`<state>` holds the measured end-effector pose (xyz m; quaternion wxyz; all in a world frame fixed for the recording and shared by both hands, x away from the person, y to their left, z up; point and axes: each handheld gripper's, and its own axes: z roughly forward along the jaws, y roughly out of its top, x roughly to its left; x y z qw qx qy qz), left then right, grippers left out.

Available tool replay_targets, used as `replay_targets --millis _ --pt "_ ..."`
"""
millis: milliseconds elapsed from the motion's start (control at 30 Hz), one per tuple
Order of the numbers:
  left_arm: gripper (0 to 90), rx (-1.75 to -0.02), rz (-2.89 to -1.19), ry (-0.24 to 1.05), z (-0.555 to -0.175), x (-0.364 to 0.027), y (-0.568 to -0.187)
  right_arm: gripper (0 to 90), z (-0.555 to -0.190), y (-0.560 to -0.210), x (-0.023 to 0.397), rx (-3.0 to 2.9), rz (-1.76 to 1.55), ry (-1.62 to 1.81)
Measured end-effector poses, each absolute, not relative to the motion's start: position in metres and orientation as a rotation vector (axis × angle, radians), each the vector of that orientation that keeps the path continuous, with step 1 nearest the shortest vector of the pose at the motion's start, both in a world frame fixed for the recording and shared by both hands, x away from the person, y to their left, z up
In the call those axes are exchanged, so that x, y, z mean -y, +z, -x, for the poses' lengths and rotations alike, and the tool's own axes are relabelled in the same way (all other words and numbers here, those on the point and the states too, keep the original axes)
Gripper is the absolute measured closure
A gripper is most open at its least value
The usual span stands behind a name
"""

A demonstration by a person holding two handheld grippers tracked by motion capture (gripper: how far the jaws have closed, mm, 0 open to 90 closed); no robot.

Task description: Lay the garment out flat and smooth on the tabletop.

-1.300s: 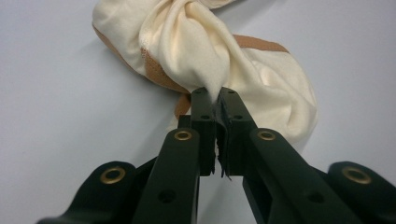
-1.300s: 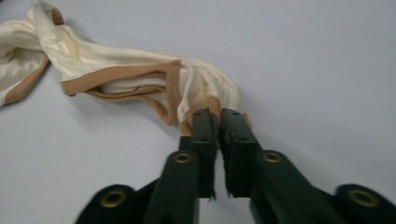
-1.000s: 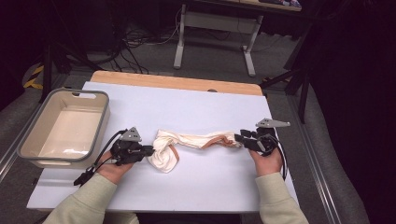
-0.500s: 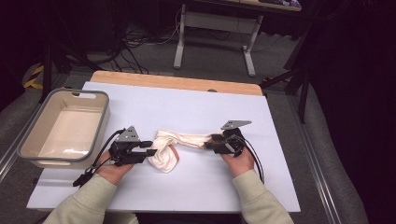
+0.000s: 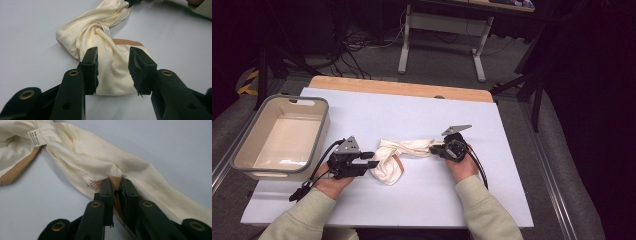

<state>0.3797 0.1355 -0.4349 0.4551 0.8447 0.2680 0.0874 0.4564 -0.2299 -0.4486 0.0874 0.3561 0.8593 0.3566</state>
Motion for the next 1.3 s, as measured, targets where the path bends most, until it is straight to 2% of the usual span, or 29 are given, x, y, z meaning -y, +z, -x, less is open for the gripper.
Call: replay_targets --millis 167,300,333,500,767,800,833,867,900,967,1100,1300 --pt "60.6 -0.665 -2.072 0.228 -0.378 -0.139 -0.434 86.1 -0.455 -0.441 0.230 -2.528 -1.039 1.058" --pt "60.7 -0.675 -2.064 0.228 -0.376 -0.141 -0.434 86.1 -0.457 -0.418 0.227 -2.458 -0.990 1.103" --pt "60.7 -0.680 -2.064 0.230 -0.376 -0.142 -0.434 86.1 -0.464 -0.405 0.221 -2.433 -0.962 1.115" --pt "60.7 -0.698 -2.059 0.234 -0.371 -0.148 -0.435 86.0 -0.485 -0.391 0.199 -2.416 -0.897 1.124" --pt "60.7 -0.717 -2.057 0.233 -0.369 -0.151 -0.437 84.1 -0.515 -0.398 0.173 -2.373 -0.918 1.137" --pt "60.7 -0.717 -2.058 0.231 -0.369 -0.151 -0.438 81.8 -0.519 -0.401 0.170 -2.374 -0.916 1.131" --pt "60.7 -0.716 -2.059 0.231 -0.369 -0.152 -0.438 65.3 -0.522 -0.404 0.168 -2.356 -0.940 1.100" --pt "60.7 -0.716 -2.059 0.231 -0.369 -0.152 -0.438 65.3 -0.522 -0.404 0.168 -2.356 -0.940 1.100" --pt "60.7 -0.716 -2.058 0.231 -0.370 -0.152 -0.438 58.9 -0.519 -0.402 0.170 -2.347 -0.968 1.105" --pt "60.7 -0.717 -2.058 0.229 -0.370 -0.152 -0.438 57.8 -0.517 -0.401 0.171 -2.345 -0.982 1.112" --pt "60.6 -0.711 -2.058 0.234 -0.371 -0.150 -0.436 64.9 -0.490 -0.399 0.169 -2.445 -0.915 1.187" --pt "60.6 -0.708 -2.057 0.241 -0.372 -0.148 -0.436 66.7 -0.461 -0.412 0.150 -2.600 -0.796 1.169"
